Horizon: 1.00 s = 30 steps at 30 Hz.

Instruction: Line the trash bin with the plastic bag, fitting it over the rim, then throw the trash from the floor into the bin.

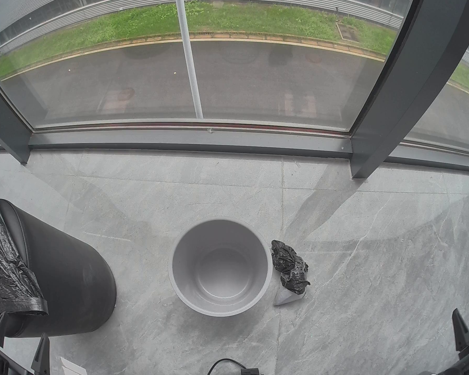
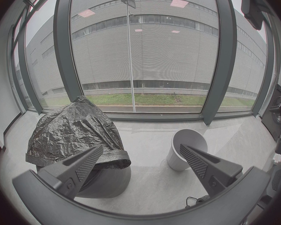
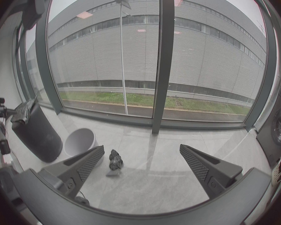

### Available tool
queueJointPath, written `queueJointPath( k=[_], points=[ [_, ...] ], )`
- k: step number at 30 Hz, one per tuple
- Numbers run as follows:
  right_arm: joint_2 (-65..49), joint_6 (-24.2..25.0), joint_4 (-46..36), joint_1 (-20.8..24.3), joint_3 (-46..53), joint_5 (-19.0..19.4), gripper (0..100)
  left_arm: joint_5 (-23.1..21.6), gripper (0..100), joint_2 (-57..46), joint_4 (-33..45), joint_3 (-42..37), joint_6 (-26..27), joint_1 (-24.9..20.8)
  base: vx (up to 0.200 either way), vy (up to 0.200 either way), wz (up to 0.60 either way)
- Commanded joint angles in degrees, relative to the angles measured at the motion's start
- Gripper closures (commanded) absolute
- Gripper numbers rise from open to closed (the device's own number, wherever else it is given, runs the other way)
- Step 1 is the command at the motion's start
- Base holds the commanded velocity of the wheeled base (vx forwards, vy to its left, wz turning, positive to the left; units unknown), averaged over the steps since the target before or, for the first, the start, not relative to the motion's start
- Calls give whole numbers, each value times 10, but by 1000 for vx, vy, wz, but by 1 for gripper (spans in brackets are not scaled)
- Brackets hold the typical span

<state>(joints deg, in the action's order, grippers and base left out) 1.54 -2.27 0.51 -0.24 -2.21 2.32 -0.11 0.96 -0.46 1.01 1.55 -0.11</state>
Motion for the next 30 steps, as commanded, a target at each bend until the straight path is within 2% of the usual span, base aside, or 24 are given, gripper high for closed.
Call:
queueJointPath(
  k=[1,3,4,5,7,10,11,12,16,19,21,22,25,30],
  points=[
    [183,100,23,2,-221,25,0,-11,0,-2,-1,-10,19,-2,0,0,0],
    [235,75,26,8,-242,52,0,-12,0,-7,-2,-10,19,-2,0,0,0],
    [235,75,26,8,-242,52,0,-12,0,-7,-2,-10,19,-2,0,0,0],
    [283,53,47,19,-243,66,0,-14,0,-6,-2,-10,19,-2,0,0,0],
    [343,60,89,53,-244,66,0,-22,0,9,-12,17,6,-2,0,0,0],
    [416,95,180,112,-248,59,0,-28,0,108,8,192,-132,-27,0,0,0],
    [430,102,199,120,-249,58,0,-30,0,120,20,210,-154,-32,0,0,0],
    [464,110,238,136,-249,51,0,-36,0,143,63,239,-146,-39,0,0,0],
    [533,115,309,186,-247,27,0,-38,0,171,127,221,-41,-45,0,0,0],
    [567,116,352,198,-237,7,0,-24,0,180,141,203,27,-44,0,0,0],
    [588,116,382,200,-228,7,0,2,0,192,158,201,114,-42,0,0,0],
    [602,115,399,201,-226,7,0,20,0,194,168,200,181,-43,0,0,0],
    [615,116,420,201,-225,3,0,59,0,201,178,197,304,-43,0,0,0],
    [609,116,421,199,-222,3,0,109,0,233,165,199,463,-39,0,0,0]
  ],
)
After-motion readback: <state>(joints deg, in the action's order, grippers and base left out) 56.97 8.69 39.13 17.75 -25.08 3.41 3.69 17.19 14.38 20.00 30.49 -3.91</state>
